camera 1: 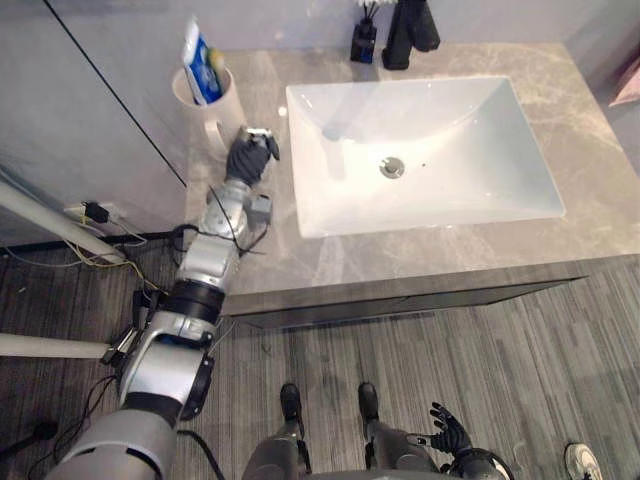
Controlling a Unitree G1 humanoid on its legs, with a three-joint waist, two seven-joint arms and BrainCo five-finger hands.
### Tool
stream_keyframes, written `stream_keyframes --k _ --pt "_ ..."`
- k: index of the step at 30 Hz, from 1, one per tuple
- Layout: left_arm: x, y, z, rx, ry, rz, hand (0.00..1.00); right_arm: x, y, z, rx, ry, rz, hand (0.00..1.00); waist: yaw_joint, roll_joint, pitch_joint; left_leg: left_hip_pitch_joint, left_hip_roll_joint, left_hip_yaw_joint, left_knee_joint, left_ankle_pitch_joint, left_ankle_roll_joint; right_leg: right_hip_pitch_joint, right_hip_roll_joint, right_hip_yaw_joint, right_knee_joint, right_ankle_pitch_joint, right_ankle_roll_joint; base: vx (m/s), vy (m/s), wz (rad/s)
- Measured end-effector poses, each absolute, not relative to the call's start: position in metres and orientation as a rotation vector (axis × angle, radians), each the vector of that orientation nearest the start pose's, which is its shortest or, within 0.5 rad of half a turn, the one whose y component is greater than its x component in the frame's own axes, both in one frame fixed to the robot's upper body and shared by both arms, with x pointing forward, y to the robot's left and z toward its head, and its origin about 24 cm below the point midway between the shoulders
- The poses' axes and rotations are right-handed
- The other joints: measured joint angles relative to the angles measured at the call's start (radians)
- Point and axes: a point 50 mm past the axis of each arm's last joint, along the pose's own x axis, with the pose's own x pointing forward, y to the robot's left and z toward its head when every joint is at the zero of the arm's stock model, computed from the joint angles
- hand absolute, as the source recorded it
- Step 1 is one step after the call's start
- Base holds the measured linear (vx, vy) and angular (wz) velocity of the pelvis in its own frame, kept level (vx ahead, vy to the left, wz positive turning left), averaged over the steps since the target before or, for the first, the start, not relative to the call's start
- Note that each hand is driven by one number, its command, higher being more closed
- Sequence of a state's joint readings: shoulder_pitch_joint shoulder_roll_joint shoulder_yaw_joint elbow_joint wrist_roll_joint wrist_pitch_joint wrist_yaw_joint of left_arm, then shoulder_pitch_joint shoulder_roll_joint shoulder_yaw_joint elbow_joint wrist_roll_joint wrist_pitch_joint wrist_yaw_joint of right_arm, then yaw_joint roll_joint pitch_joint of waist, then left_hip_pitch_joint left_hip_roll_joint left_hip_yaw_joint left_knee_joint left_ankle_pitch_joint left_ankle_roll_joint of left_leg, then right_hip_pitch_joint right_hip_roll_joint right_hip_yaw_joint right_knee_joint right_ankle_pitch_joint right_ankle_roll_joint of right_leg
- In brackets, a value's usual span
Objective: Organize washtable
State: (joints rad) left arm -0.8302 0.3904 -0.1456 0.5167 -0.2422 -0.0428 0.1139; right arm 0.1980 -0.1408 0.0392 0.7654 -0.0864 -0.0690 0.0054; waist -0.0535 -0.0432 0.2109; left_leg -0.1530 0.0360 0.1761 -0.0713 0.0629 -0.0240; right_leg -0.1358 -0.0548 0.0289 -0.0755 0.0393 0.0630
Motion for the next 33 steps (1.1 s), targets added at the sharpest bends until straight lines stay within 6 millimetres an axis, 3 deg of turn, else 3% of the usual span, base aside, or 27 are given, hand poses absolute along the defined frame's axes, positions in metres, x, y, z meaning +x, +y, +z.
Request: stream_keyframes --k 6,13,19,22,27,33 --pt "0.386 0.169 0.22 0.197 -0.404 0.005 1.0 0.12 -0.197 -0.134 -0.208 0.859 0.001 0.0 -0.004 0.002 0.034 -0.033 0.001 -0.009 0.016 0.0 0.0 -0.031 -0.007 -0.003 0.019 0.0 0.0 -0.01 0.003 0.0" --pt "0.384 0.16 0.218 0.186 -0.405 -0.037 1.0 0.121 -0.199 -0.133 -0.211 0.852 -0.001 0.0 -0.006 0.006 0.038 -0.034 -0.002 -0.018 0.018 0.002 0.003 -0.03 -0.014 -0.017 0.026 0.0 0.0 -0.01 0.008 0.05" --pt "0.354 0.141 0.193 0.158 -0.414 -0.203 1.0 0.121 -0.201 -0.136 -0.216 0.872 -0.001 0.0 0.015 0.018 0.037 -0.024 -0.002 -0.027 0.017 0.003 0.003 -0.017 -0.013 -0.031 0.026 -0.001 -0.001 0.0 0.001 0.04" --pt "0.339 0.145 0.175 0.14 -0.376 -0.259 1.0 0.12 -0.203 -0.137 -0.221 0.884 -0.003 0.0 0.016 0.031 0.03 -0.005 -0.002 -0.035 0.017 0.002 0.003 0.006 -0.013 -0.052 0.026 -0.004 -0.005 0.0 0.001 0.08" --pt "0.308 0.157 0.134 0.09 -0.272 -0.298 1.0 0.111 -0.213 -0.14 -0.234 0.929 -0.02 0.0 0.046 0.069 -0.001 0.029 -0.001 -0.037 0.008 0.002 0.003 0.037 -0.012 -0.057 0.025 -0.006 -0.007 0.0 0.0 0.01" --pt "0.29 0.167 0.108 0.075 -0.19 -0.304 1.0 0.103 -0.215 -0.145 -0.237 0.972 -0.021 0.0 0.069 0.073 -0.04 0.046 0.0 -0.038 -0.002 0.003 0.001 0.046 -0.011 -0.062 0.021 -0.006 -0.007 -0.03 0.007 0.02"
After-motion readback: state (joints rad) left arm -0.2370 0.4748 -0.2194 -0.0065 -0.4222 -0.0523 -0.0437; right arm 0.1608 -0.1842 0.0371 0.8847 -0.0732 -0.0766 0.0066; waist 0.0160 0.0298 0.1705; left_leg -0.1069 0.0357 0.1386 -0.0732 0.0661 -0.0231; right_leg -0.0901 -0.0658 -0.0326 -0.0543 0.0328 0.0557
